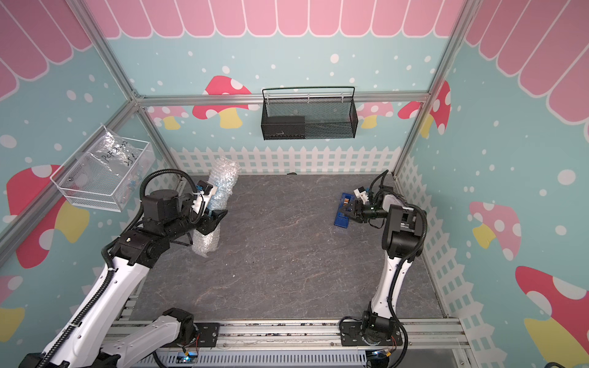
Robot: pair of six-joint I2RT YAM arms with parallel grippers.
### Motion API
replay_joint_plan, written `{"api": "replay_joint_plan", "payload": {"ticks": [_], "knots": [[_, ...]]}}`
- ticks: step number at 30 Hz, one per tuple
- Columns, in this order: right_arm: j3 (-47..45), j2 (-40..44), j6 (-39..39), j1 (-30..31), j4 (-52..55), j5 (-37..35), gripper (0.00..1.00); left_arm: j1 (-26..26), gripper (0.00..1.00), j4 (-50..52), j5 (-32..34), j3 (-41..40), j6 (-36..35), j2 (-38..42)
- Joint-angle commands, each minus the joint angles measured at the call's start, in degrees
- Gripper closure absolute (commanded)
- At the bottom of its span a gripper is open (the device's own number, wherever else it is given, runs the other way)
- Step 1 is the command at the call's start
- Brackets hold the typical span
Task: Wrap wine bottles in bubble wrap
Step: Tear off the tape using the Tape Cutter.
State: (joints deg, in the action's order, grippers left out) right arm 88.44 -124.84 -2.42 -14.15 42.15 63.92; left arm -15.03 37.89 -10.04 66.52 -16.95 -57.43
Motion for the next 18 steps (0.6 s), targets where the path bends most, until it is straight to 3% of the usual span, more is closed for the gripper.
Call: {"api": "replay_joint_plan", "payload": {"ticks": [1, 18], "knots": [[-1.9, -0.3, -3.9, -0.7, -5.0, -6.3, 0.44, 0.4, 1.00, -6.1, -0.1, 1.1, -0.9, 2.0], [-9.7, 4.7, -17.2, -0.7, -19.1, -8.3, 0.45, 0.4, 1.00, -6.2, 1.0, 0.9, -0.8, 2.6]]}}
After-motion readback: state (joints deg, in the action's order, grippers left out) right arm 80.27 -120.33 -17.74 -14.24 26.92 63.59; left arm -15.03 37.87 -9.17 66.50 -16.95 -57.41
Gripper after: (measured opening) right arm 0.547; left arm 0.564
